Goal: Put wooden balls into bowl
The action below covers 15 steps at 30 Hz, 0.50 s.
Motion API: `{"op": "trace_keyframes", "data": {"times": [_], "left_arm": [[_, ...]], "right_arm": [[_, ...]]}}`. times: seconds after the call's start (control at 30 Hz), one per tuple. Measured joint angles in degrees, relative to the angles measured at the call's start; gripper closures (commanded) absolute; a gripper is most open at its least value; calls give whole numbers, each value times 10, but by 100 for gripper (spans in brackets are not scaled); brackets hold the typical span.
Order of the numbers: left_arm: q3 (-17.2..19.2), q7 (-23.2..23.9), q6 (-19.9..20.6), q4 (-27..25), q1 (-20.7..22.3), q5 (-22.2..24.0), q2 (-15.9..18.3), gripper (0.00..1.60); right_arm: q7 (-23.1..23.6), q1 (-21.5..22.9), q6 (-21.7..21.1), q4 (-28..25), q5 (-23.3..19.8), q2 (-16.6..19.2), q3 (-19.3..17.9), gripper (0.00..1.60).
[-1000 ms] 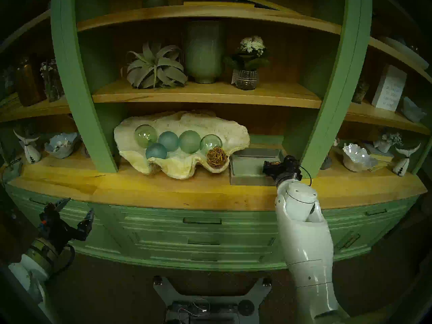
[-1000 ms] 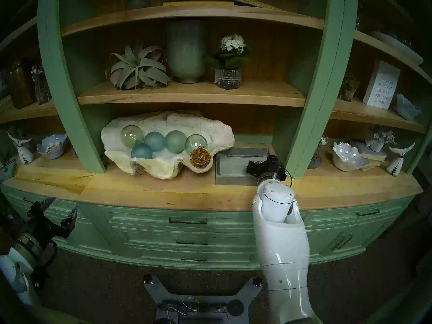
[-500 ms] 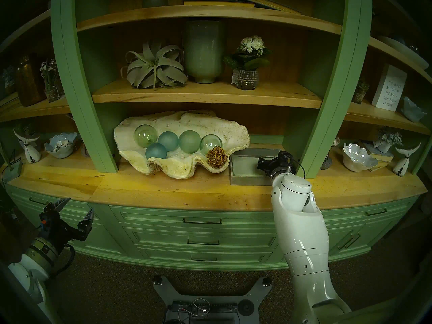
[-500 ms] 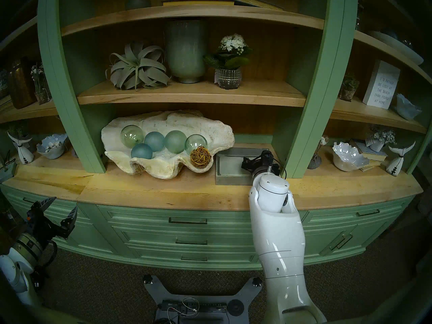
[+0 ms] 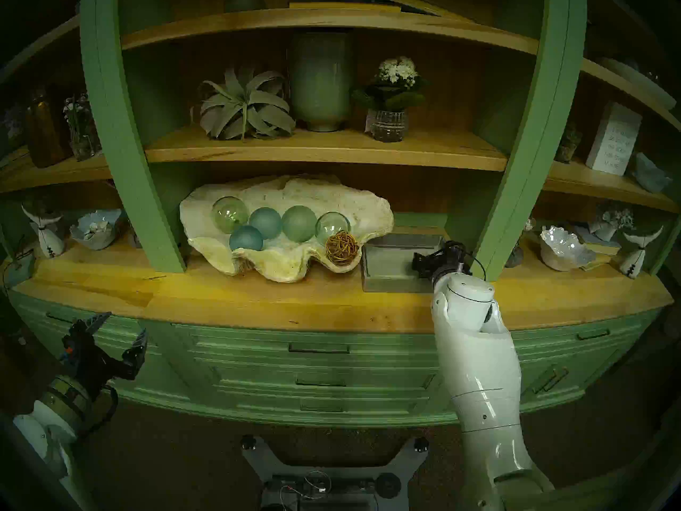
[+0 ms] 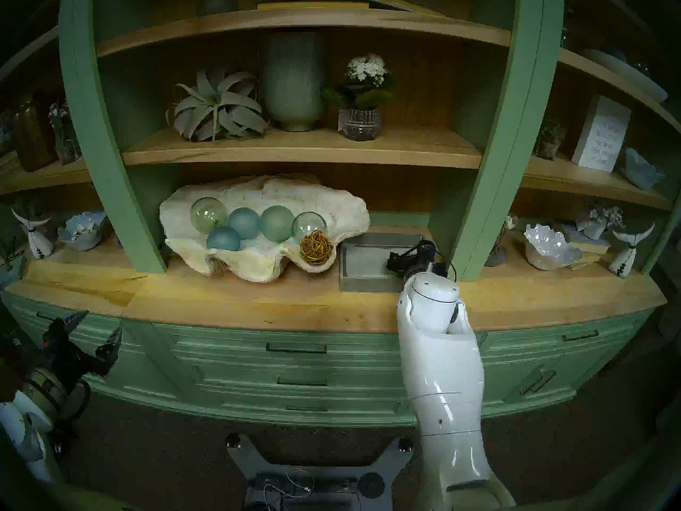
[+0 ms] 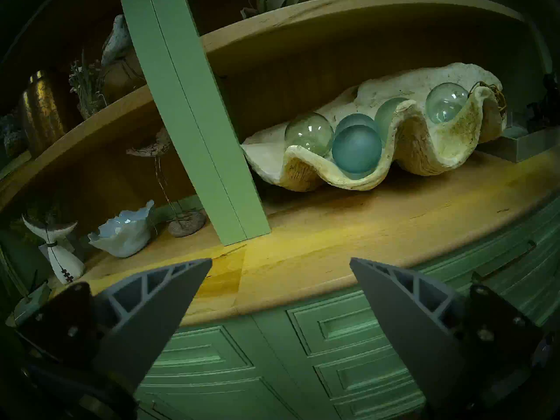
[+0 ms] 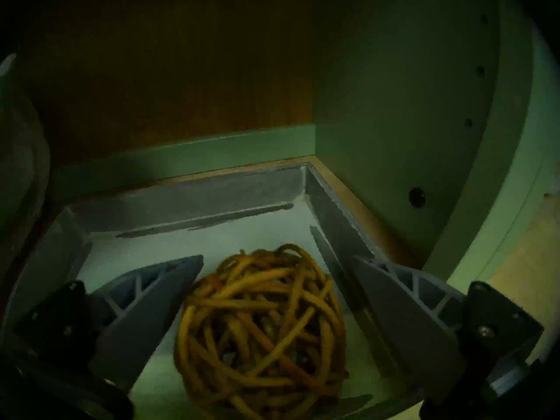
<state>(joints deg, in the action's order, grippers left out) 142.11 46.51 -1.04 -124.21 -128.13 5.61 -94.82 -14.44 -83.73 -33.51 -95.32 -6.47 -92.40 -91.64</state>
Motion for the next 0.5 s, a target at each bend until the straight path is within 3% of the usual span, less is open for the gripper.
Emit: {"op": "trace_keyframes", "data": {"times": [0.17, 0.2, 0.23, 0.27, 0.3, 0.37, 0.5], "left_arm": [[0, 0, 0, 0, 0, 0, 0, 0], [0, 0, 0, 0, 0, 0, 0, 0], [0, 0, 0, 0, 0, 0, 0, 0], [0, 0, 0, 0, 0, 0, 0, 0], [0, 0, 0, 0, 0, 0, 0, 0], [0, 0, 0, 0, 0, 0, 0, 0], [0, 0, 0, 0, 0, 0, 0, 0]], "right_arm": [[0, 0, 3, 0, -1, -1, -1, 0], [0, 0, 3, 1, -1, -1, -1, 51], [1, 0, 4, 1, -1, -1, 0, 93], [2, 1, 4, 2, -1, 0, 0, 110], [3, 1, 4, 3, -2, -1, 1, 137], [5, 2, 7, 5, -3, -1, 2, 158], [8, 8, 17, 16, -5, -1, 4, 160]]}}
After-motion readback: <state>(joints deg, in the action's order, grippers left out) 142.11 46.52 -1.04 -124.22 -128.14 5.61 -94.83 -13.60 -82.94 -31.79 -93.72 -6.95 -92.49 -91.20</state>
